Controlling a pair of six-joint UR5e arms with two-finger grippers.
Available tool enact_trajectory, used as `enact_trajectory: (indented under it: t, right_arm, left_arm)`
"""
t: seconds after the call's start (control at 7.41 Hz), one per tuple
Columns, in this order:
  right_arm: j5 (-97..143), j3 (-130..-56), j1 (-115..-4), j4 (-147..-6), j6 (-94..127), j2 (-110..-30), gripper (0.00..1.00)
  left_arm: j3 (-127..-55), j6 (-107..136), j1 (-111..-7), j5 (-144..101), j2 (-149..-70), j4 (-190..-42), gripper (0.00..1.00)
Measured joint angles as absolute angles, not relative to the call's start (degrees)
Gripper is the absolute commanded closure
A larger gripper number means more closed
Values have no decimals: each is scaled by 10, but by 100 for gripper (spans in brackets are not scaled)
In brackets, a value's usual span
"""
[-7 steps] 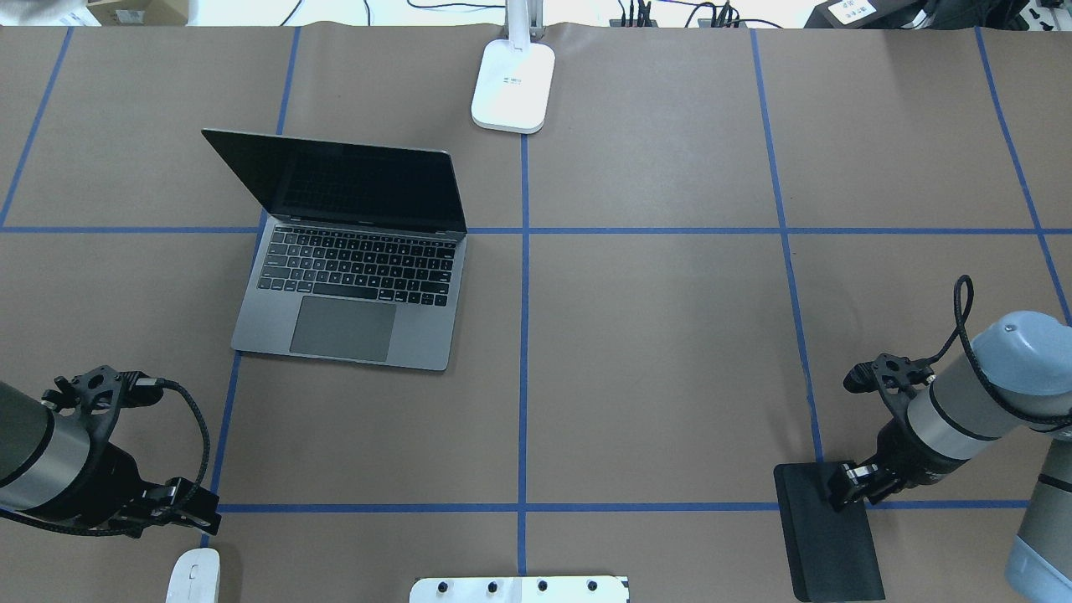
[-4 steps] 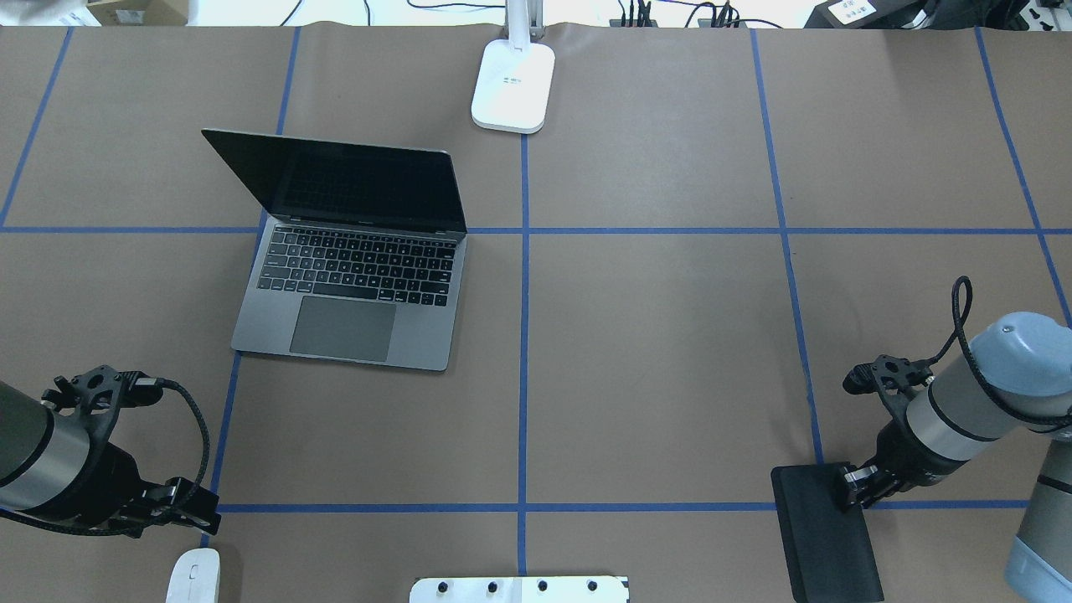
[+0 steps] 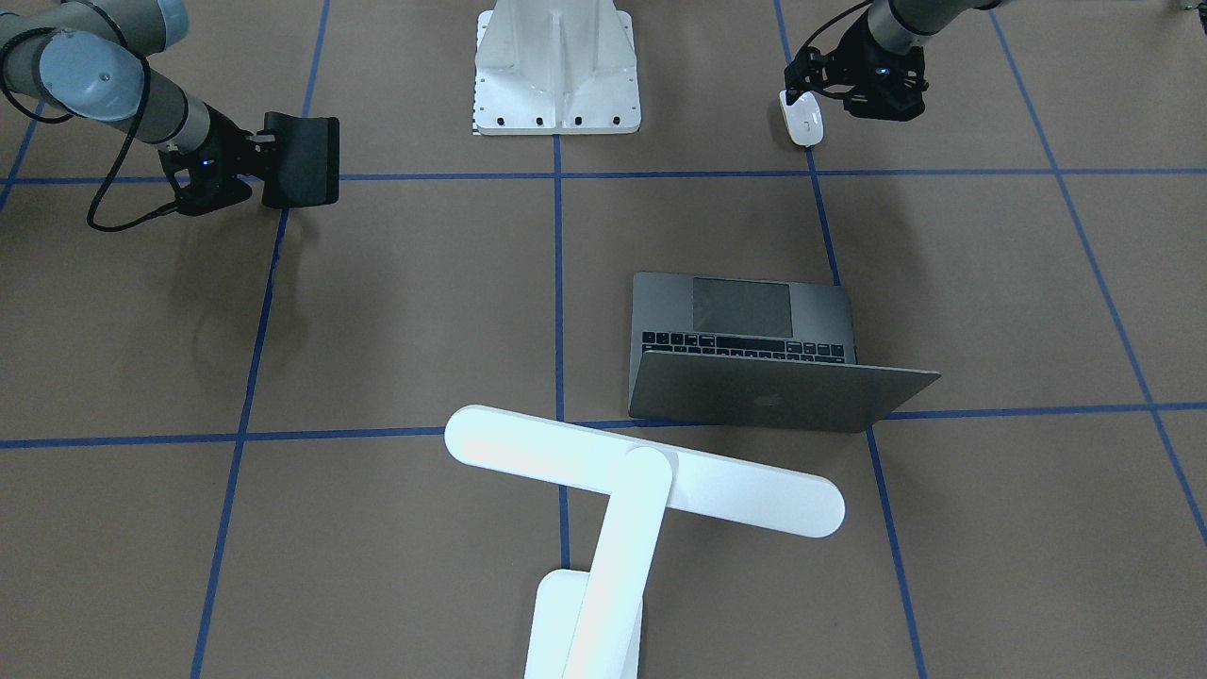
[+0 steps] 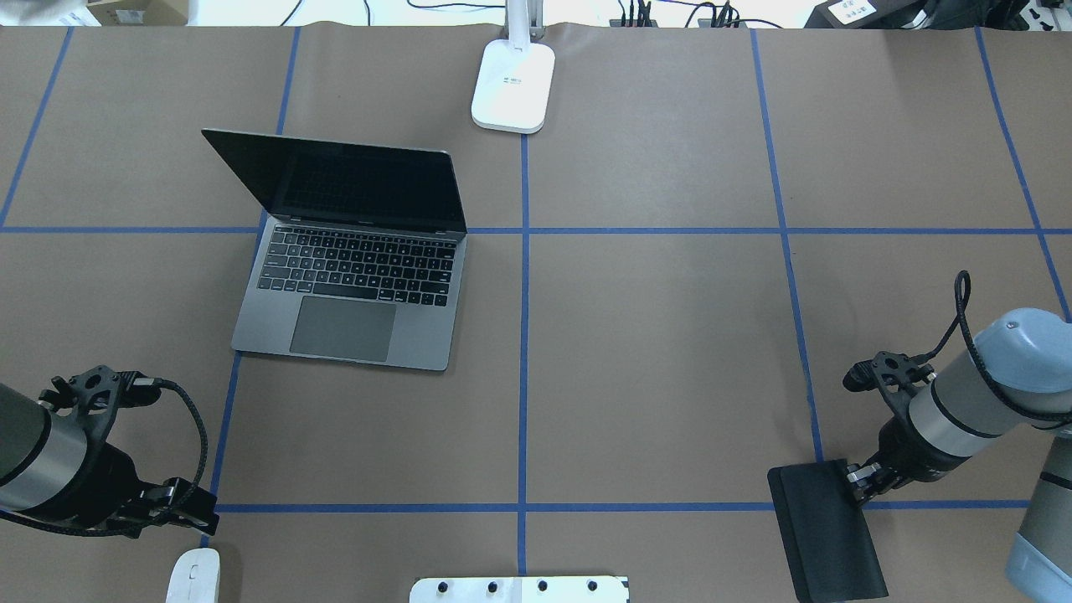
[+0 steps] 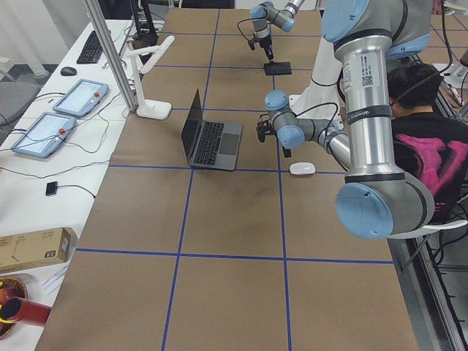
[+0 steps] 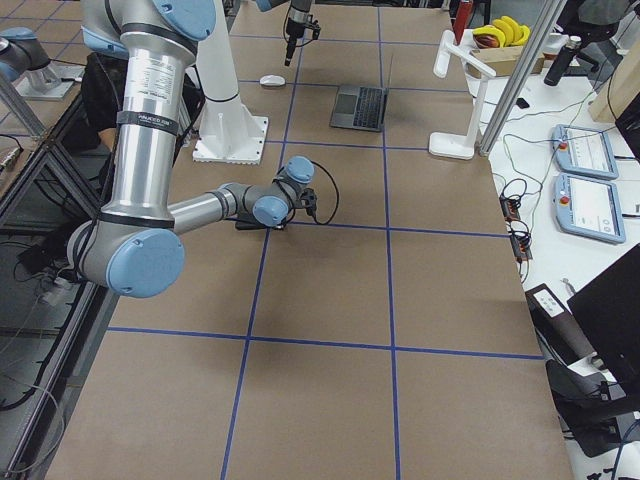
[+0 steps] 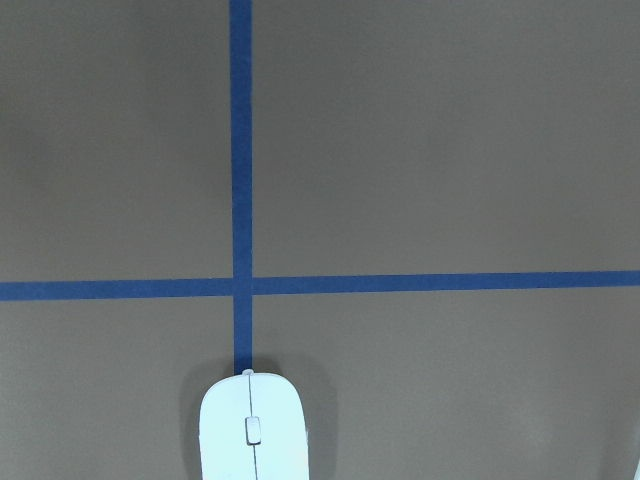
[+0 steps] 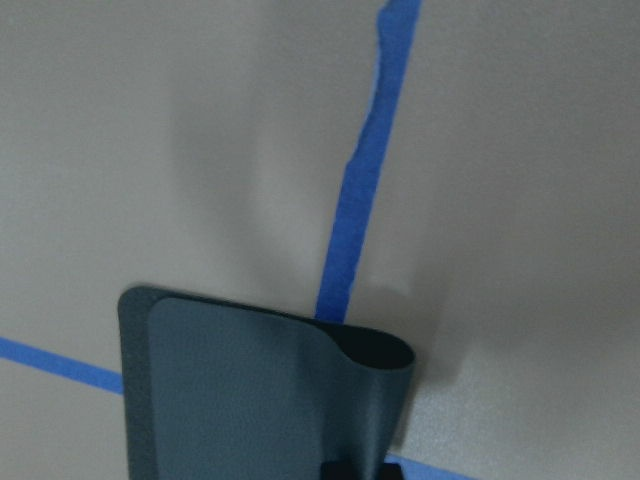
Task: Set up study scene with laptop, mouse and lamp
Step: 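Hold the mousepad edge and drag it slightly with the right gripper, then lift the mousepad and carry it to the table center with the right gripper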
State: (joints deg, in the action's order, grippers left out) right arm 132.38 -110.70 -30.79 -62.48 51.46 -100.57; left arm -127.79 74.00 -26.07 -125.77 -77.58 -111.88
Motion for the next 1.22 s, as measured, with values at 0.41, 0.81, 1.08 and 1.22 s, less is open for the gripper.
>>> enact_trajectory:
  t: [0.41, 0.81, 1.08, 1.22]
  right_arm:
    - [1324, -1121, -336, -625, 500, -1005, 88]
    - [1353, -1149, -411, -625, 498, -990, 88]
    - [1377, -1152, -458, -659, 497, -948, 88]
    - [1381, -1153, -474, -719, 491, -899, 88]
  left_arm:
    - [-1283, 740, -262, -1258, -774, -1119, 6]
    - [-1296, 741, -270, -1263, -772, -1118, 6]
    - [-1302, 743, -280, -1266, -771, -1118, 6]
    - [-1302, 746, -282, -1267, -771, -1118, 6]
